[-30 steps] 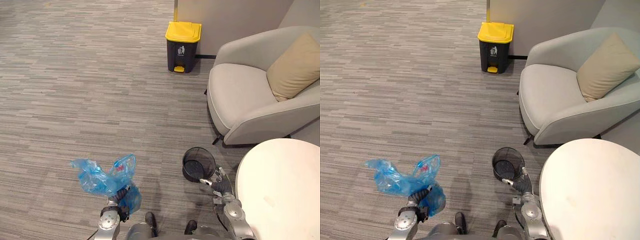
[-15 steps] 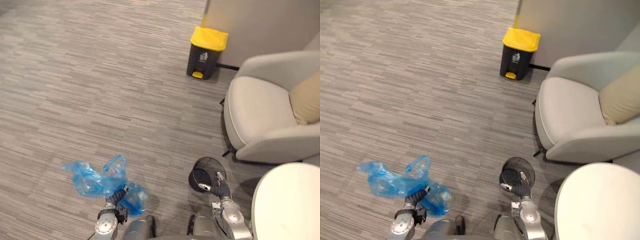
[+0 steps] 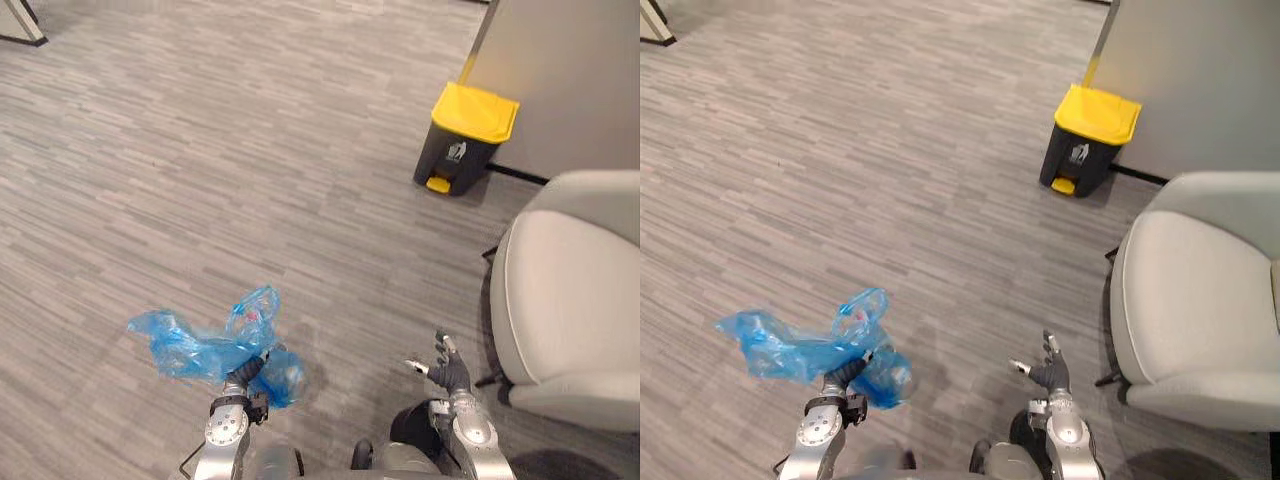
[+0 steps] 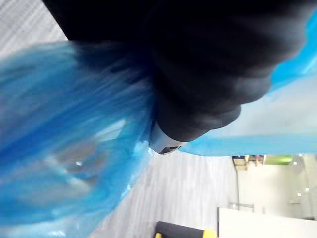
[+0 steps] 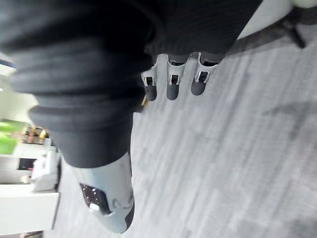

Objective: Gather rubbish on tea table into small bin, then transfer packed bag to large trash can.

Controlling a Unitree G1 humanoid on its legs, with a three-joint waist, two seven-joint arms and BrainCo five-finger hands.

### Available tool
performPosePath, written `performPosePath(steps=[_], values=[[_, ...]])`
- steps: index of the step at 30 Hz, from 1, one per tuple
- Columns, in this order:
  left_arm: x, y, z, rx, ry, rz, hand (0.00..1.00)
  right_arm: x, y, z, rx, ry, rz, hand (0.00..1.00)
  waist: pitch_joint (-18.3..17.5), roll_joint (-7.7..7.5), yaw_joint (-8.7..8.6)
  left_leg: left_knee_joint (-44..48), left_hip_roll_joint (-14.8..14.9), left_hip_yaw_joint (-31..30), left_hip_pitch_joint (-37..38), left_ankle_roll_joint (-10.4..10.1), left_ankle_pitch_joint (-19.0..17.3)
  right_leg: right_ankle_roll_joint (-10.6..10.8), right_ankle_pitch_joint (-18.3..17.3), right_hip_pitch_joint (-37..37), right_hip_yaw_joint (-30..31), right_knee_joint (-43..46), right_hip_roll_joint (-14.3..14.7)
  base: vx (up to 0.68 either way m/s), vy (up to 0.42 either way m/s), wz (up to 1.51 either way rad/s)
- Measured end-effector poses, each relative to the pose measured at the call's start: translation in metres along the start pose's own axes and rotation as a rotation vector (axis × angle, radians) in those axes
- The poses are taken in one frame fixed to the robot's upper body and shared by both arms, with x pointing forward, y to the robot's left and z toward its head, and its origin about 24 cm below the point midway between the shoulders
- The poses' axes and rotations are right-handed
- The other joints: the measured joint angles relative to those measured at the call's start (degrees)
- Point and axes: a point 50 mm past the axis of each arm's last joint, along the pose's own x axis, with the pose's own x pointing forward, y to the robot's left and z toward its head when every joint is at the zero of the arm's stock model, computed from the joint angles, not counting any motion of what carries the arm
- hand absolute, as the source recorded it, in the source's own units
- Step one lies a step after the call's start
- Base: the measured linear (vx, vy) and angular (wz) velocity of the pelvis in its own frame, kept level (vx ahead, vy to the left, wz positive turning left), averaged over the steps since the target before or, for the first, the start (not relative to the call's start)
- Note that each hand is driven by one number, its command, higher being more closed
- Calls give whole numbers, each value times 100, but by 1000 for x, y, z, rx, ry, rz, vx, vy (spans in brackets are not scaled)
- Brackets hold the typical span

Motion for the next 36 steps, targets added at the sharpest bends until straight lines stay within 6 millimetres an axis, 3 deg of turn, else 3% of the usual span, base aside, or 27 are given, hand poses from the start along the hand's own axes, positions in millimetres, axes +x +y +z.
performPosePath(steps=[2,3,4,5,6,7,8,11,12,14,15,17,18,19,20,21,22,23,24,25,28,30,31,33,34,35,36], values=[[0,-1,1,-3,-5,-8,100,3,0,3,19,-8,-5,0,16,-22,174,-399,76,17,-554,233,-228,20,-13,101,325,-87,-102,293,173,-73],[0,-1,1,-2,-4,-12,100,6,4,7,32,-20,0,0,39,-41,260,-1058,44,-122,-801,236,-230,126,-81,146,489,-75,-224,293,273,-72],[0,-2,3,-8,-10,-14,100,6,4,7,41,-23,-3,0,46,-53,261,-1845,-58,-365,-897,128,-129,367,-277,170,626,-14,-350,305,306,-84],[-1,-6,3,-25,-13,-15,100,5,0,8,31,-30,-11,0,30,72,293,-3120,-70,-746,-748,-135,252,718,-571,169,766,136,-393,312,358,-81],[-1,-10,1,-38,-2,-18,100,6,3,4,36,-8,-6,0,99,131,277,-3300,-48,-729,-629,-283,901,994,-913,262,949,227,-432,235,311,-63],[2,-10,0,-25,9,-23,100,6,8,1,48,10,2,0,76,18,249,-3281,-144,-617,-596,-352,787,968,-917,225,1027,247,-572,349,399,-52],[3,-10,3,-22,3,-26,100,3,12,-3,55,29,12,0,-4,-130,274,-3118,-319,-533,-590,-223,527,959,-886,152,1236,273,-753,283,291,-43],[-2,-6,0,-16,13,-20,100,1,12,-5,53,40,11,0,-51,-199,277,-2664,-348,-170,-456,-58,-64,988,-872,127,1678,472,-964,321,263,-79],[-7,-2,-6,0,33,-14,100,1,12,-6,51,40,13,0,-70,-228,282,-2641,-316,111,-218,-23,-234,1056,-832,-108,1881,1017,-1039,324,196,-97],[-10,2,-9,16,45,-14,100,1,13,-6,45,42,15,0,-86,-254,261,-2730,-317,402,131,95,-369,1442,-599,-713,1929,2325,-1143,359,158,-84],[-9,5,-8,40,39,-19,100,0,14,-8,45,52,17,0,-99,-282,223,-2876,-324,603,417,143,-465,1565,-383,-1273,1875,3418,-1221,400,66,-48],[-6,10,-5,63,27,-18,100,0,16,-10,39,59,24,0,-91,-270,125,-3123,-316,682,800,160,-524,1254,-560,-1772,1542,4176,-1204,363,-24,-33],[-5,11,-4,67,25,-18,100,1,17,-9,28,56,30,0,-51,-204,98,-3437,-291,800,1182,110,-542,944,-738,-2171,1086,4413,-1166,392,-78,-39],[-5,10,-3,65,22,-19,100,2,17,-9,16,53,33,0,-39,-181,86,-3670,-228,910,1471,41,-546,736,-861,-2503,714,4376,-1103,399,-95,-44],[-4,10,-2,64,18,-19,100,3,17,-9,11,56,36,0,-37,-158,77,-3767,-174,941,1593,-29,-550,665,-903,-2682,496,4250,-1052,413,-126,-27],[0,11,0,69,9,-19,100,7,18,-10,3,64,41,0,-39,-163,17,-3992,-117,944,1825,-76,-528,566,-864,-3001,84,3567,-913,445,-166,-3],[3,16,-3,82,23,-10,100,9,18,-14,-11,86,47,0,-62,-200,-55,-4119,-125,910,1984,-182,-489,471,-480,-3040,-99,2563,-734,466,-181,12],[5,18,-6,91,37,-8,100,9,17,-19,-24,109,51,0,-118,-317,-99,-4198,-213,846,2106,-300,-494,198,464,-2985,-129,1796,-600,498,-149,15],[8,12,-12,79,75,-15,100,11,11,-24,-52,136,47,0,-71,-61,-166,-4269,-11,628,2205,-358,-530,-46,580,-2792,-194,1715,-423,476,-123,-21],[10,13,-13,83,83,-16,100,16,7,-22,-67,133,42,0,-57,52,-125,-4295,19,410,2160,-279,-306,-123,454,-2802,-160,1648,-276,533,-151,-29],[16,2,-5,59,59,-36,100,15,-5,-23,-82,138,13,0,-29,118,-245,-4020,15,114,2223,-520,286,-93,7,-2551,-268,1826,-345,440,-154,5],[15,-6,-6,32,63,-45,100,7,-5,-28,-78,149,15,0,-7,146,-223,-2937,151,-177,2032,-572,709,-81,-136,-1957,-357,1569,-273,383,-118,14],[10,-11,-9,7,71,-46,100,3,-3,-25,-68,126,17,0,11,197,-190,-1652,342,-369,1575,-664,1246,-88,-154,-1410,-345,1177,-164,330,-64,-12],[6,-14,-8,-14,61,-56,100,2,1,-17,-45,85,16,0,6,279,-112,-155,620,-391,754,-580,729,-97,-184,-878,-302,760,-3,309,0,-21],[5,-14,-6,-19,53,-56,100,3,3,-12,-31,66,16,0,19,244,-33,105,640,-324,317,-394,418,-77,-212,-663,-242,590,22,255,40,-20],[4,-13,-6,-19,52,-54,100,3,4,-11,-27,60,16,0,40,198,-2,83,616,-269,150,-307,337,-81,-243,-580,-187,521,21,249,74,-38],[3,-11,-7,-16,53,-48,100,3,6,-11,-11,60,18,0,48,175,140,-210,584,-135,-123,-94,206,-54,-271,-421,-51,395,14,255,112,-47]])
